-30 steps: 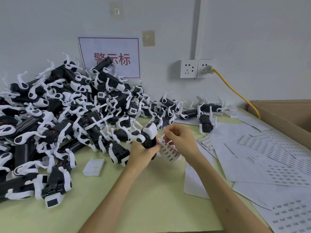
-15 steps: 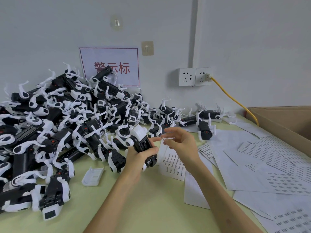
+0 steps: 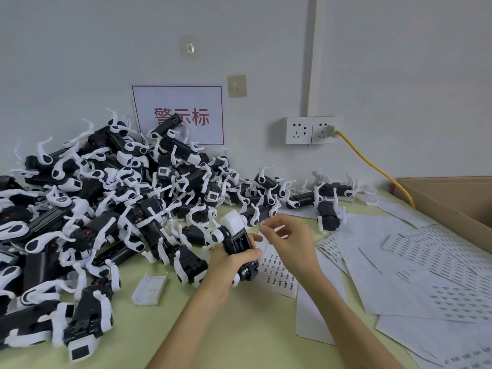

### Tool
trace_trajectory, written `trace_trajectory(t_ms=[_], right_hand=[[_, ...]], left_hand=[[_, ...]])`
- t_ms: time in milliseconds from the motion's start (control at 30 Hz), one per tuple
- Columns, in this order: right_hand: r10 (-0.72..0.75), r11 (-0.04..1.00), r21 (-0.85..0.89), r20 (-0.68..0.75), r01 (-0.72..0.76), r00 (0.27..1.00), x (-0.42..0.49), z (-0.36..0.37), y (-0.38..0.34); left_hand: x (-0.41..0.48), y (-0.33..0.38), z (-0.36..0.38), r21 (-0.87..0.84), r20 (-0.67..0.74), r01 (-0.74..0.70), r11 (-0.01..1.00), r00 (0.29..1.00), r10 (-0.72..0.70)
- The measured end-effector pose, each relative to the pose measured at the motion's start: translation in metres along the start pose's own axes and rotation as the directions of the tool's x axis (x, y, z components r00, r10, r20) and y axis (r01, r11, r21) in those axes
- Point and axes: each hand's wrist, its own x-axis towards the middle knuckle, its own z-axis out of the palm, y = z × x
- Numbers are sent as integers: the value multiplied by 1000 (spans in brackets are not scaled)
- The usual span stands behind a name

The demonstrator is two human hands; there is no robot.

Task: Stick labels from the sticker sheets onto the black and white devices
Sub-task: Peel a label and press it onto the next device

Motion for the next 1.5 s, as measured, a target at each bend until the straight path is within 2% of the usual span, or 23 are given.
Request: trace_trajectory(t_ms=[167,333,500,667,800,1133,1300,1367,1500], right_hand=[[-51,994,-94,74,58,996,-1,1,2],[-16,993,-113,79,25,997,-1,2,7],[-43,994,-100,31,46,999,-1,0,4],[-63,987,-141,57,71,996,-1,-2,2],[-81,985,-147,78,92,994,-2,-3,1],[-51,976,-207,90,69,995,0,-1,4],[-51,966,-248,104,76,993,-2,-1,3],[-84,958,-269,66,99,994,-3,0,2],[-121,966,-230,12,120,993,-3,1,3]], left_hand=[[0,4,-2,-85,-71,-2,996,998,-4],[0,6,-5,-86,-71,-42,995,997,36],[-2,6,-2,53,-52,-51,997,997,53],[-4,4,1,160,-48,-79,984,995,88],[-3,-1,0,260,-1,-155,953,987,160],[3,-12,-1,392,-17,-209,896,972,233],[3,-15,0,388,-3,-218,895,971,238],[3,-16,1,355,11,-206,912,976,217],[4,-17,3,239,-47,-139,961,987,154]])
